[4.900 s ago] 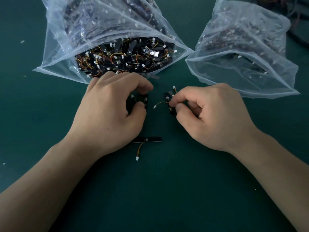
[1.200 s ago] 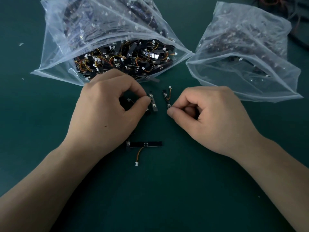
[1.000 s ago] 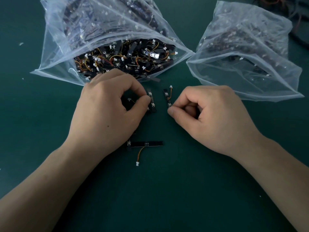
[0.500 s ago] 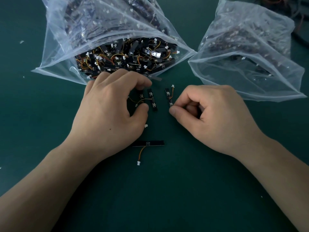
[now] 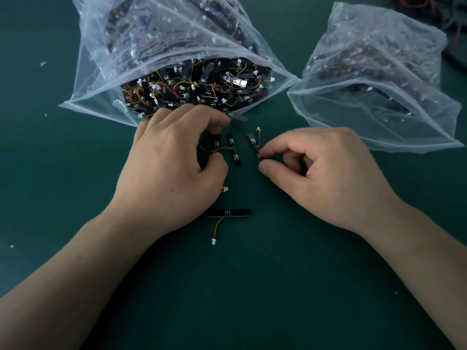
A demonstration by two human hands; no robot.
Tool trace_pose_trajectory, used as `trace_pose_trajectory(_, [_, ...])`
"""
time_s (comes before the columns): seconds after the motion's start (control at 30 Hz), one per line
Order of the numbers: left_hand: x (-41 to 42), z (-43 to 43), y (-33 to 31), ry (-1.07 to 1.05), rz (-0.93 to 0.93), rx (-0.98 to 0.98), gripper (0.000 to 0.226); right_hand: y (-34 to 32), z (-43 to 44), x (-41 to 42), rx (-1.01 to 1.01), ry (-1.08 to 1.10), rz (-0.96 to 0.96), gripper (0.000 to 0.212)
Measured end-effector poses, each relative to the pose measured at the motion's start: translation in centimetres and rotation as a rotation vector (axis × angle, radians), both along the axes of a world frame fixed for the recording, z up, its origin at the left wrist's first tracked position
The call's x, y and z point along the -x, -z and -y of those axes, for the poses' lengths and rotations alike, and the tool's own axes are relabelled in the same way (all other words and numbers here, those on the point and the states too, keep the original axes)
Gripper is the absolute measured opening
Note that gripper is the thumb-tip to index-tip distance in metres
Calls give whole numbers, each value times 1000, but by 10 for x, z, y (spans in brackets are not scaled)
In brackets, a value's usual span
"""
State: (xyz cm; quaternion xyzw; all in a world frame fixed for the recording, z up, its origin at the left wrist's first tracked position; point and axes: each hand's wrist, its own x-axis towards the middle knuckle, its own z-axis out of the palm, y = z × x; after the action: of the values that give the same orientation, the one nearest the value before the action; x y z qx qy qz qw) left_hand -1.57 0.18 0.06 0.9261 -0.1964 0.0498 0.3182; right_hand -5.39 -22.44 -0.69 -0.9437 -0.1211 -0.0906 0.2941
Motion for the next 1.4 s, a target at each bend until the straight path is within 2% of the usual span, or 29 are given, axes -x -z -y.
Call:
trace_pose_trajectory(0.17, [1,1,-6,-16,-75,67,61,0,2,0,11,-33,1,19])
trace_pose_trajectory(0.33, [1,-1,-3,-23,-69,162,57,-2,-1,3,-47,19,107,9])
trace_pose_trajectory(0.4, [-2,-2,0,-58,-86,269,50,-4,-7,8,-9,-60,137,13])
trace_pose_trajectory(0.53, [-9,-6,5,-107,-130,442,34,-6,-13,12,100,-347,51,26])
trace_pose_trajectory(0.67, [-7,-5,5,-99,-88,422,30,-5,-10,11,71,-387,63,8])
trace_pose_trajectory(0.77, [-4,-4,2,-71,-44,438,24,-5,-12,12,-20,-284,119,10])
trace_pose_trajectory(0.87, [1,-2,-3,6,7,455,17,-8,-4,7,-176,46,253,13])
trace_pose_trajectory(0.97, [5,0,-5,56,9,442,16,-10,7,-2,-143,300,200,16])
trace_pose_trajectory(1.17, [9,2,-8,83,-6,399,14,-4,2,-4,-4,384,6,21])
trace_pose_trajectory(1.4, [7,2,-6,57,9,408,14,-2,5,-5,38,372,32,14])
